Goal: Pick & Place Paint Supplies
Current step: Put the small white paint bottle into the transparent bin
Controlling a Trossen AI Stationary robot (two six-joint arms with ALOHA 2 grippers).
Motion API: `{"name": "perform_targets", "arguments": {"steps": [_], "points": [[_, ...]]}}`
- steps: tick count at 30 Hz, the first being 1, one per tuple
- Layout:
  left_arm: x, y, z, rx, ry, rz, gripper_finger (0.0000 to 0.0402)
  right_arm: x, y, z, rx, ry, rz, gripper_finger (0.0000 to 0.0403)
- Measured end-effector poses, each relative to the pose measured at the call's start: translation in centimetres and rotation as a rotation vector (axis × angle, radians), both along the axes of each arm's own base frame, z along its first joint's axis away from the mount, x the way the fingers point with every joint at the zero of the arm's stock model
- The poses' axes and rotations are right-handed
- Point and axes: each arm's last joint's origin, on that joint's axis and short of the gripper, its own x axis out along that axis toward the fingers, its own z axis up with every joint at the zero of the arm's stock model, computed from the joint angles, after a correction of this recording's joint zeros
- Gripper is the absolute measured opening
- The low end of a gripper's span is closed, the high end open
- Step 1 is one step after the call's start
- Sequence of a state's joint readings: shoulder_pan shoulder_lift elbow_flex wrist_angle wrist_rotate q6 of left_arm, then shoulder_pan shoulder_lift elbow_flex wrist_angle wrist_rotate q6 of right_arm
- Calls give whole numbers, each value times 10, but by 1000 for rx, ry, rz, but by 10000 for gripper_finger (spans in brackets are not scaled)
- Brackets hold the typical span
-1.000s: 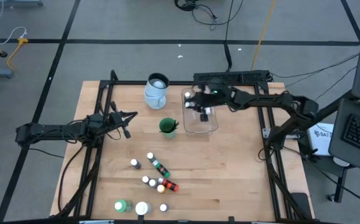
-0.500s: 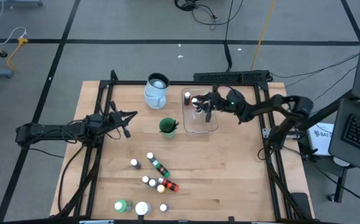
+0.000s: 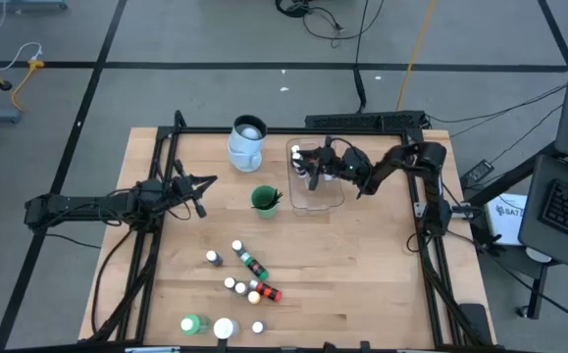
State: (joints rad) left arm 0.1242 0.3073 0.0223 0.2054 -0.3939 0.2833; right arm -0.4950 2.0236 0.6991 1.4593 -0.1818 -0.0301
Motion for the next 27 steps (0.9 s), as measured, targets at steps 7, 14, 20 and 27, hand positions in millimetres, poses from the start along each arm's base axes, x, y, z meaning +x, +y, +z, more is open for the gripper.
{"name": "perform_targets", "arguments": {"steps": [7,14,20,27], "points": [[0,0,0,1,-5,0,21,2,4,-11,-81,36,6,104],[0,0,0,1,-4,0,21,4,4,-14,-107,14,11,105],[0,0,0,1,-4,0,21,4,5,-17,-82,19,15,142],[0,0,0,2,-4,0,21,5,6,-15,-37,-2,24,163]]}}
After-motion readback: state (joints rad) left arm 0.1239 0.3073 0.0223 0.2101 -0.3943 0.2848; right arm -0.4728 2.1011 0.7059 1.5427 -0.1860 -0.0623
